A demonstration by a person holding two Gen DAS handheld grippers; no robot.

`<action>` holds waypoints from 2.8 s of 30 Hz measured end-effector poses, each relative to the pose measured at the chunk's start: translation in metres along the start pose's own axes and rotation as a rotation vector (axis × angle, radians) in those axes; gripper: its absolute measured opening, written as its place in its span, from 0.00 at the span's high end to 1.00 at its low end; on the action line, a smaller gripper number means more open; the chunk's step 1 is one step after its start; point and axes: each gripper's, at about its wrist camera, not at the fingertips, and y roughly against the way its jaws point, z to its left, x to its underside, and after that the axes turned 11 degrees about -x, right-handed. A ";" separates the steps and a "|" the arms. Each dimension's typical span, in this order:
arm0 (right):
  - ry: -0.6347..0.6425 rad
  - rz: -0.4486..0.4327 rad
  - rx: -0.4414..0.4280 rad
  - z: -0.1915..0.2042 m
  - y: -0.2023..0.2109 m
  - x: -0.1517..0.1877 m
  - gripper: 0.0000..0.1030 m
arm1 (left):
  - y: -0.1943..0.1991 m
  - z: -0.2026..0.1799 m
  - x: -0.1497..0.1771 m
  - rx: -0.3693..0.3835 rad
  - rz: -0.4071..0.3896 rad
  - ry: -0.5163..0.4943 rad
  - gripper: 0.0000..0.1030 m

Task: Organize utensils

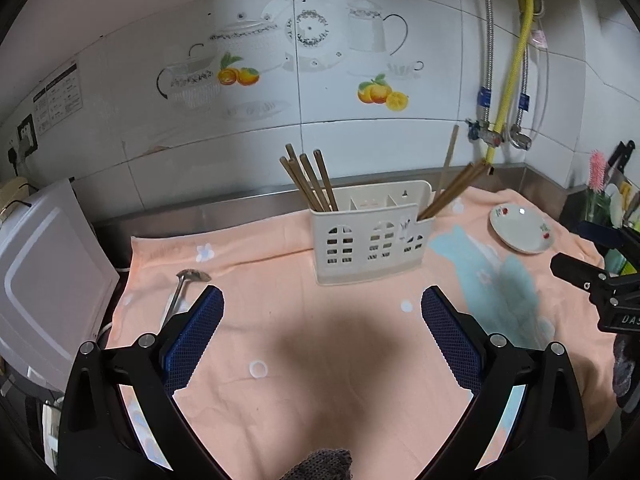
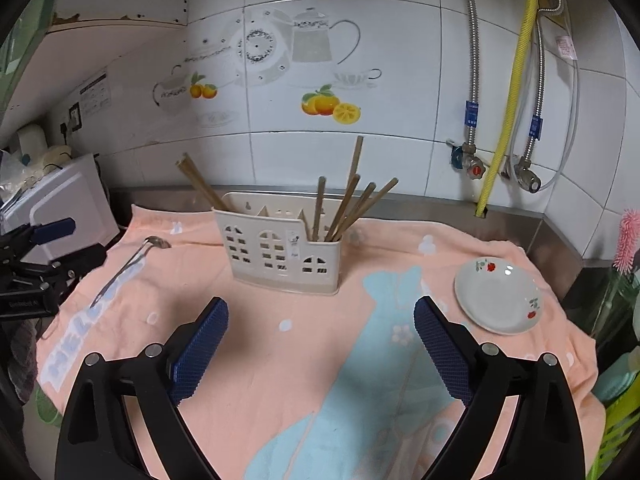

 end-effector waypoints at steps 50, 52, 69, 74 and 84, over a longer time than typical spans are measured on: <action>0.002 0.014 0.014 0.034 0.034 0.088 0.11 | 0.039 0.000 0.091 0.010 0.028 0.025 0.05; 0.001 0.015 0.011 0.034 0.033 0.088 0.11 | 0.038 0.000 0.092 0.012 0.031 0.022 0.05; 0.005 0.025 0.007 0.037 0.028 0.089 0.11 | 0.036 0.000 0.094 0.013 0.042 0.023 0.05; 0.007 0.026 0.005 0.038 0.028 0.089 0.11 | 0.036 0.000 0.095 0.013 0.042 0.022 0.05; 0.008 0.032 0.007 0.040 0.026 0.091 0.11 | 0.035 -0.001 0.096 0.012 0.049 0.019 0.05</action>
